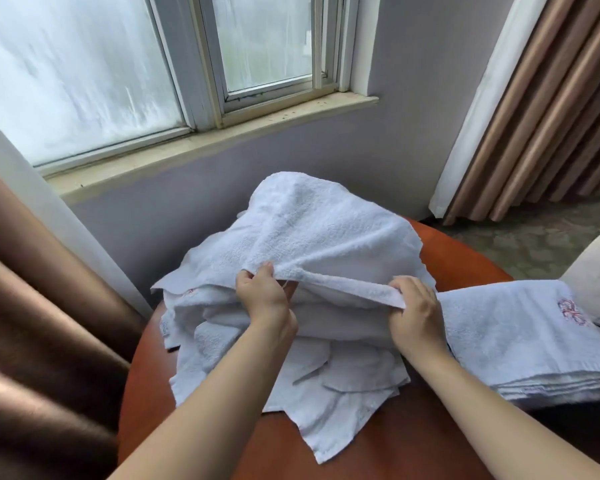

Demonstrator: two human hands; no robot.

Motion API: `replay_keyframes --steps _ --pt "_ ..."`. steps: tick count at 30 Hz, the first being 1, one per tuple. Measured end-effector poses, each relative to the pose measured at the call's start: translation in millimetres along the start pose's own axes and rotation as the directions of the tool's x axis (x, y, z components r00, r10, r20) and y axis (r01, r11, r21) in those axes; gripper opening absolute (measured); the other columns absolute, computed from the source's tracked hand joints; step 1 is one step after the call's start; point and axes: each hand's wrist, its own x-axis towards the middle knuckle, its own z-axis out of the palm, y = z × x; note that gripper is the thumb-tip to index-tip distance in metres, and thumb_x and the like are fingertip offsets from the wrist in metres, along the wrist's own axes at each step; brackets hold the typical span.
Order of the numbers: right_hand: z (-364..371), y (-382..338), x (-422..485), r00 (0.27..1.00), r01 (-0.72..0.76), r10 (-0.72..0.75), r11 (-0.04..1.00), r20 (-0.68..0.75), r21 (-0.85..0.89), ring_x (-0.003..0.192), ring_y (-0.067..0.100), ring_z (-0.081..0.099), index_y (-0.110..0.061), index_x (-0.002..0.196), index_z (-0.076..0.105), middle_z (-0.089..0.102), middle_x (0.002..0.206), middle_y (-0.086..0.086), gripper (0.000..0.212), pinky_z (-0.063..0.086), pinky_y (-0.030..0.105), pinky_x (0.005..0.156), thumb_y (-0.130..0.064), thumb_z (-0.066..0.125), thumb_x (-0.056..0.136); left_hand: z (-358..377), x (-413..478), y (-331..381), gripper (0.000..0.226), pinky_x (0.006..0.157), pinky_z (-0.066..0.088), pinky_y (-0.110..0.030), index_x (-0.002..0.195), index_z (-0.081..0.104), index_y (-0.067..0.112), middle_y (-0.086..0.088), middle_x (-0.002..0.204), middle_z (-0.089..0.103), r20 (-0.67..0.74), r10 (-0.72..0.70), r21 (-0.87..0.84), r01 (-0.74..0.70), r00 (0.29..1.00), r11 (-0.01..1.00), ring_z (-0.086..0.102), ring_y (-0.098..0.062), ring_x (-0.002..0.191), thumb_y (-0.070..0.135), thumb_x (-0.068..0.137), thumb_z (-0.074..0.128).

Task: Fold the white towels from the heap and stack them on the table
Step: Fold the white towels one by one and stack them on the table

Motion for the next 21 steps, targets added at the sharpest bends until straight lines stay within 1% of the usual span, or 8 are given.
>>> replay_keyframes --steps 3,5,7,9,12,15,18,21 --pt "-11.9 -18.1 -4.6 0.985 0.169 -0.171 0.983 0.014 0.075 0.076 0.036 0.063 -0.007 0.092 0.056 0.064 0.082 0.012 0.035 0.049 0.037 0.068 0.014 0.047 0.066 -16.6 4.5 -2.4 0.008 0.051 0.056 -0.025 0.102 0.052 0.011 -0.005 0.084 0.059 -0.009 -0.111 0.0 0.111 0.994 0.994 0.06 -0.015 0.071 0.006 0.097 0.049" --pt "-17.0 -35.9 -12.2 0.97 0.242 -0.243 0.968 0.015 0.073 0.069 0.031 0.062 -0.012 0.093 0.05 0.062 0.076 0.01 0.042 0.043 0.029 0.066 0.015 0.045 0.062 -26.5 -1.7 -10.6 0.025 0.058 0.056 -0.03 0.114 0.053 0.009 -0.006 0.091 0.063 0.083 -0.243 0.142 0.23 0.967 0.963 0.064 -0.018 0.08 0.023 0.095 0.058" --pt "-20.8 -50.4 -19.3 0.973 0.229 -0.23 0.968 0.004 0.101 0.07 0.031 0.063 -0.012 0.094 0.051 0.064 0.077 0.01 0.041 0.042 0.023 0.064 0.012 0.04 0.062 -34.0 -14.6 -21.9 0.049 0.078 0.053 -0.041 0.122 0.052 0.013 -0.006 0.118 0.059 0.18 -0.414 0.397 0.319 0.892 0.86 0.06 -0.024 0.11 0.042 0.086 0.066" --pt "-24.5 -62.3 -29.4 0.977 0.209 -0.213 0.965 0.007 0.159 0.072 0.03 0.065 -0.008 0.094 0.055 0.065 0.081 0.01 0.035 0.042 0.019 0.066 0.002 0.035 0.067 -38.4 -31.6 -29.8 0.053 0.083 0.049 -0.041 0.12 0.051 0.012 -0.009 0.123 0.054 0.195 -0.574 0.552 0.395 0.795 0.735 0.056 -0.029 0.117 0.046 0.082 0.068" --pt "-31.1 -80.0 -48.8 0.971 0.213 -0.235 0.934 0.045 0.287 0.074 0.019 0.062 -0.018 0.097 0.051 0.067 0.082 0.006 0.027 0.042 0.016 0.066 -0.008 0.041 0.073 -43.0 -45.9 -38.3 0.028 0.061 0.052 -0.029 0.096 0.059 0.004 -0.011 0.08 0.065 0.311 -0.66 0.472 0.492 0.684 0.732 0.066 -0.022 0.072 0.03 0.089 0.062" --pt "-43.5 -88.2 -65.1 0.957 0.192 -0.263 0.889 0.121 0.416 0.073 0.003 0.058 -0.024 0.093 0.054 0.068 0.079 -0.001 0.024 0.044 0.014 0.064 -0.015 0.043 0.074 -47.4 -53.9 -43.2 0.018 0.051 0.046 -0.025 0.073 0.053 0.005 -0.007 0.062 0.053 0.278 -0.641 0.487 0.47 0.716 0.736 0.056 -0.018 0.056 0.011 0.09 0.051" --pt "-62.7 -83.6 -72.1 0.956 -0.095 -0.126 0.721 0.265 0.687 0.073 0.001 0.06 -0.008 0.078 0.067 0.067 0.072 -0.006 0.021 0.047 0.015 0.07 -0.005 0.049 0.067 -58.9 -52.1 -41.5 0.008 0.055 0.044 -0.029 0.082 0.052 0.003 -0.011 0.068 0.052 0.249 -0.623 0.442 0.486 0.741 0.754 0.053 -0.023 0.059 0.006 0.086 0.046" --pt "-68.9 -65.3 -67.4 0.824 -0.555 0.337 0.319 0.455 0.768 0.086 0.014 0.058 -0.007 0.085 0.064 0.063 0.081 0.002 0.019 0.049 0.026 0.078 -0.006 0.048 0.074 -65.4 -57.9 -32.7 0.009 0.038 0.039 -0.021 0.079 0.046 0.006 -0.006 0.054 0.045 0.229 -0.639 0.341 0.554 0.735 0.759 0.046 -0.017 0.04 0.003 0.086 0.041"
